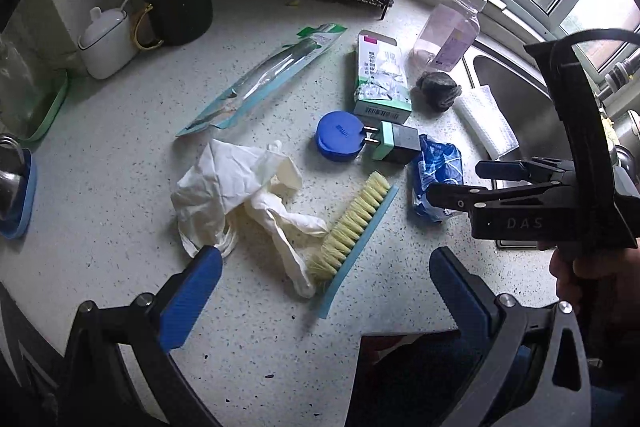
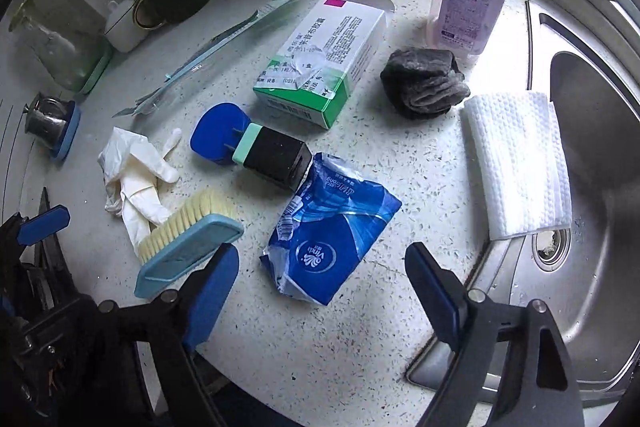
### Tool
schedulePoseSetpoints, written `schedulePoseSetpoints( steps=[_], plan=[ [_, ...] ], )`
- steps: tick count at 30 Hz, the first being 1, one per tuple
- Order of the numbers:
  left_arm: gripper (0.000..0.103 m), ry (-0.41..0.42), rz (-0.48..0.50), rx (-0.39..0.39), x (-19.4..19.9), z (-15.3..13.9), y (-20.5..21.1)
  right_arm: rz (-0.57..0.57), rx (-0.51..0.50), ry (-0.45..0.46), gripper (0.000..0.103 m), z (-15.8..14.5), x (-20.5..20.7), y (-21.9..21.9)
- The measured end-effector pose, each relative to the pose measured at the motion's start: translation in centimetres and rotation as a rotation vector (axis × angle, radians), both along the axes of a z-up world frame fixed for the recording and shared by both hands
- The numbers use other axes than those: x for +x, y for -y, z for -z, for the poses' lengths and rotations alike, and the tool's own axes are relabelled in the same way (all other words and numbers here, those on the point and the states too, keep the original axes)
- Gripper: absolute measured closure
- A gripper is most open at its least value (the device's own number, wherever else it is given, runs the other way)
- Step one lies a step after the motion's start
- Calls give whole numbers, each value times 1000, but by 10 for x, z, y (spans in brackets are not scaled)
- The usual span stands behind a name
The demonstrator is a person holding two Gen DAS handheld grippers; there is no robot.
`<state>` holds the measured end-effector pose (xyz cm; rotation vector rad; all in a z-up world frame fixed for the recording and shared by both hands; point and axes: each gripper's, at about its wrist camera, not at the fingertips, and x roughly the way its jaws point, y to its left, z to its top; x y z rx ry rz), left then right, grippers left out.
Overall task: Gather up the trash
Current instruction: 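Grasp the blue wipes packet with the right gripper, then grasp the white gloves with the left gripper while the right gripper holds the packet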
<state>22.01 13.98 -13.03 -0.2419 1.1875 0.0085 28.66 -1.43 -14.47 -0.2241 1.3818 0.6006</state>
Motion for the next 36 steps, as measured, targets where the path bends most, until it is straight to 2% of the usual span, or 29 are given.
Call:
schedulePoseSetpoints(
  steps=[4,9,12,13,18,23,28,34,36],
  plan=[
    [0,-2,-12,-8,1,1,-9,27,-46,-15,21,7,7,-9],
    [0,-7,-40,-15,1,4,-25,49,-97,-36,30,19,16,-16],
    [0,-12,-54,-18,-1,7,-32,56,-92,-42,35,19,19,-16],
    [0,-15,-57,-20,-1,8,-34,44,-97,-30,40,18,19,-18],
    [0,-20,-67,-5,-4,10,-40,-20,-129,21,53,15,11,-24],
    [0,-30,-94,-14,-2,14,-52,-44,-90,27,78,8,-6,-21],
    [0,-43,-112,-14,9,25,-67,-46,-53,32,83,-1,-15,-10],
    [0,-71,-68,-17,29,43,-70,-22,-22,30,84,-13,-23,5],
    [4,-77,-60,5,36,48,-68,-14,-8,22,84,-15,-25,10]
  ],
)
